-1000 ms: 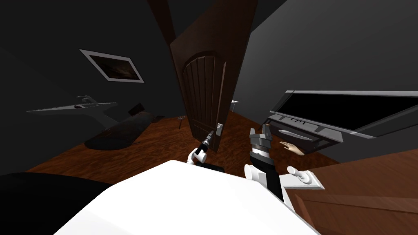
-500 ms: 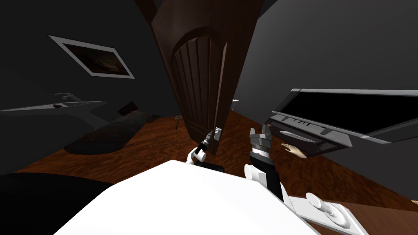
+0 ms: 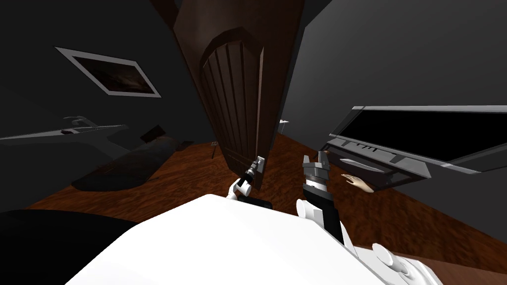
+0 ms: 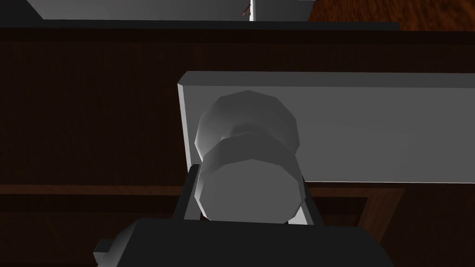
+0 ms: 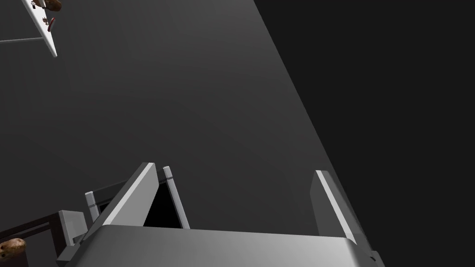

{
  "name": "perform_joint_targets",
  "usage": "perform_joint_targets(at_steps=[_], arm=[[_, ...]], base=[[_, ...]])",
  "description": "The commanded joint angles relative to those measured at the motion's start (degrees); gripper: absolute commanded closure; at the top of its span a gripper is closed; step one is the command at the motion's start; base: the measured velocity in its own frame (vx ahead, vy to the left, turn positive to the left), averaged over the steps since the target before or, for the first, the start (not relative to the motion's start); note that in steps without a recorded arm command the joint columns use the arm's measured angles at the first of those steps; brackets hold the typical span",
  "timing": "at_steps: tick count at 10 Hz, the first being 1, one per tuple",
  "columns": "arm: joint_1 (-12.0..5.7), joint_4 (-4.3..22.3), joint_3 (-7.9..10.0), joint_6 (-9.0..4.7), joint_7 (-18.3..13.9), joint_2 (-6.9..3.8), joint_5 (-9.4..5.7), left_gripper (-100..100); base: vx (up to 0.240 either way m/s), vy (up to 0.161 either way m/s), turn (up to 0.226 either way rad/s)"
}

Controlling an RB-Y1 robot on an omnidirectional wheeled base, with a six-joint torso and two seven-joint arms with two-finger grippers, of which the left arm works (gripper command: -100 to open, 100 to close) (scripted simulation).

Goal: Push the door open

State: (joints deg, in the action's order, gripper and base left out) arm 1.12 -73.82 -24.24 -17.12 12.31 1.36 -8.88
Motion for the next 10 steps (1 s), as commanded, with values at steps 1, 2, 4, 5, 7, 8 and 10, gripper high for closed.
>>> perform_joint_targets(at_steps=[1,2,4,5,7,8,10], arm=[[0.19,0.2,-0.01,0.11,0.0,-0.11,0.01,100],[0.19,0.2,-0.01,0.11,0.0,-0.11,0.01,100],[0.19,0.2,-0.01,0.11,0.0,-0.11,0.01,100],[1.29,-0.7,-1.33,0.12,0.8,-1.14,-0.47,100],[2.91,-2.0,-3.15,0.04,2.0,-2.25,-1.24,100],[3.69,-2.7,-4.03,0.0,2.6,-2.61,-1.61,100],[4.54,-3.4,-5.18,0.13,2.5,-3.54,-1.44,-100]], base=[[-0.018,0.022,-0.013],[-0.015,0.011,-0.001],[-0.005,0.002,0.002],[0.077,-0.031,0.202],[0.199,-0.054,0.265],[0.224,-0.086,0.216],[-0.096,0.068,0.02]])
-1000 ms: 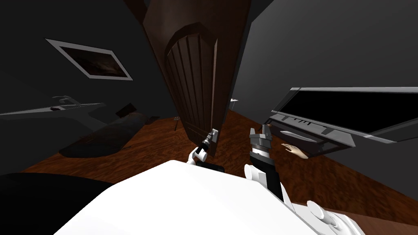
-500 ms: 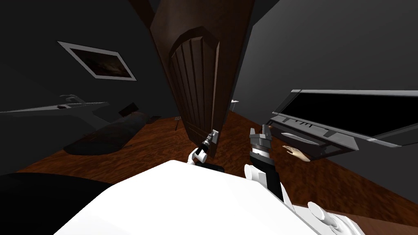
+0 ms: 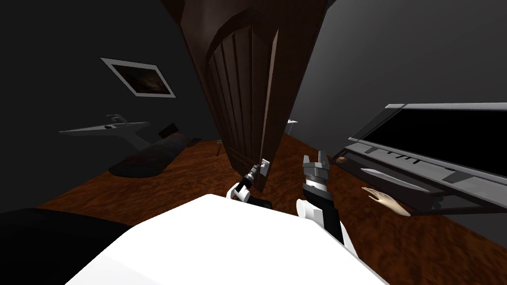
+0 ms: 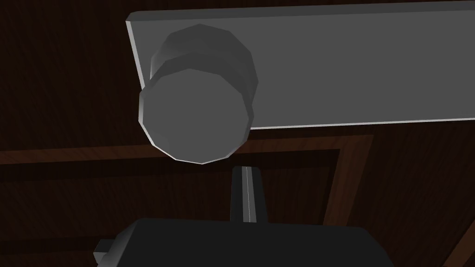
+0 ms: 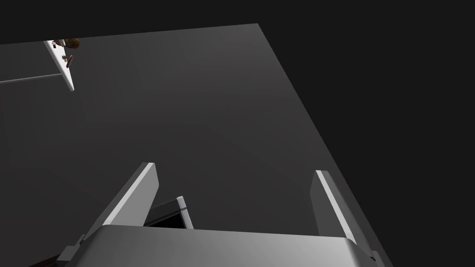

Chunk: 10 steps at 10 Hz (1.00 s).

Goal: Push the door open

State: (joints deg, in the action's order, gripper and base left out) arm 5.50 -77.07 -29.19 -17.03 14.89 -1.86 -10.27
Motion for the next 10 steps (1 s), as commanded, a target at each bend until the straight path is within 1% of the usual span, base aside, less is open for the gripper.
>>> perform_joint_targets(at_steps=[1,3,4,6,7,8,9,10], arm=[[0.7,-0.7,-0.93,0.1,0.1,-0.49,-0.09,-100],[1.86,-1.8,-2.44,0.22,0.4,-0.21,-0.2,-100],[2.43,-2.3,-3.18,0.28,0.6,0.26,-0.25,-100],[3.39,-3.2,-4.44,0.38,0.9,1.63,-0.33,-100],[3.93,-3.7,-5.14,0.44,1.1,2.84,-0.38,-100],[3.49,-3.3,-4.67,0.45,1.0,2.36,-0.33,-100],[3.04,-2.8,-4.37,0.4,1.0,0.8,-0.25,-100],[2.9,-2.7,-4.27,0.39,1.0,0.54,-0.23,-100]], base=[[-0.213,0.131,-0.005],[-0.226,0.092,0.01],[-0.213,0.067,0.016],[-0.17,0.107,0.013],[-0.149,0.129,0.007],[-0.065,0.056,-0.009],[0.108,-0.019,-0.032],[0.169,-0.069,-0.017]])
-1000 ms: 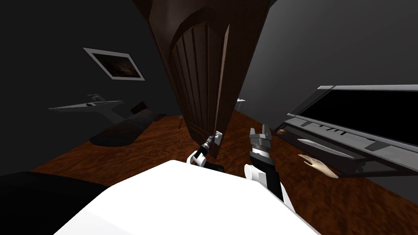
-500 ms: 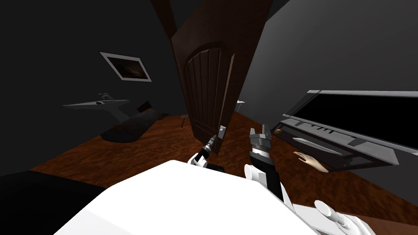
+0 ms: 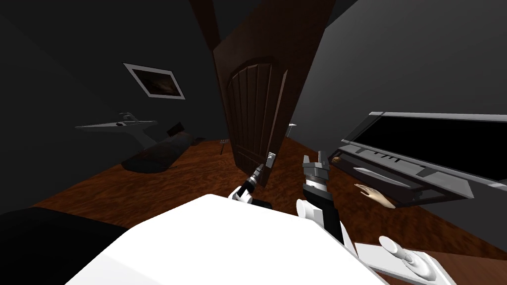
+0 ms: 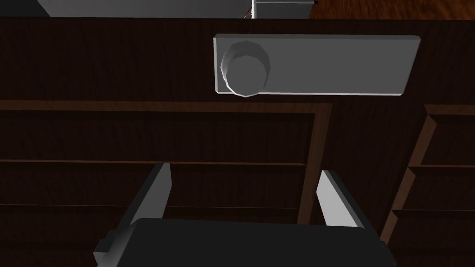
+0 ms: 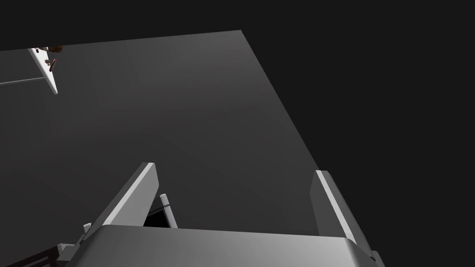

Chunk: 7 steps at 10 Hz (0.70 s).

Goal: Push the door open

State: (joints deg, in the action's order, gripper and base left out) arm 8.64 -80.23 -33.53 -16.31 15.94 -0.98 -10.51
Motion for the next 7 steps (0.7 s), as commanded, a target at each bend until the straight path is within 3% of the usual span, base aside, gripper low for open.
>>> perform_joint_targets(at_steps=[1,4,7], arm=[[-0.53,0.7,0.29,-0.36,-0.1,-0.68,0.05,-100],[-1.48,1.6,1.0,-0.44,-0.3,-0.07,0.19,-100],[-2.34,2.4,1.63,-0.51,-0.4,3.17,0.32,-100]], base=[[0.178,-0.113,-0.012],[0.199,-0.144,-0.018],[0.2,-0.11,-0.019]])
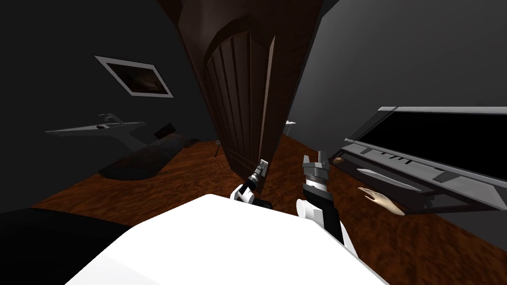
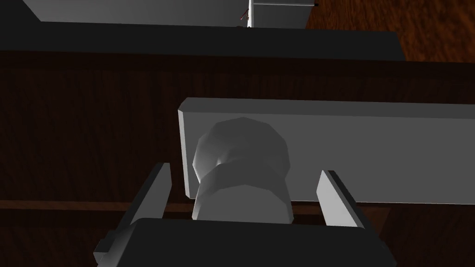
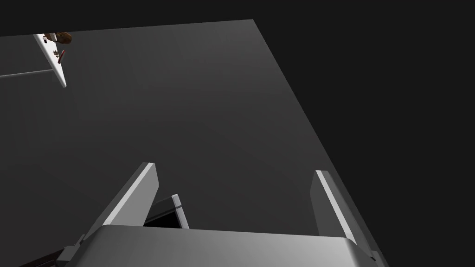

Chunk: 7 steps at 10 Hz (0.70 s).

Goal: Push the door open

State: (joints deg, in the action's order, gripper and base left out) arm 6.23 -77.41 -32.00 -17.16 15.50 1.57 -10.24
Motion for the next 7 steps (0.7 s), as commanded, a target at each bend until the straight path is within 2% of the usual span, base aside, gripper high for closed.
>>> perform_joint_targets(at_steps=[1,2,7], arm=[[0.0,0.0,0.0,0.0,0.0,0.0,0.0,-100],[0.0,0.0,0.0,0.0,0.0,0.0,0.0,100],[0.0,0.0,0.0,0.0,0.0,0.0,0.0,100]], base=[[0.063,-0.031,0.004],[0.0,0.0,0.0],[-0.013,0.007,-0.002]])
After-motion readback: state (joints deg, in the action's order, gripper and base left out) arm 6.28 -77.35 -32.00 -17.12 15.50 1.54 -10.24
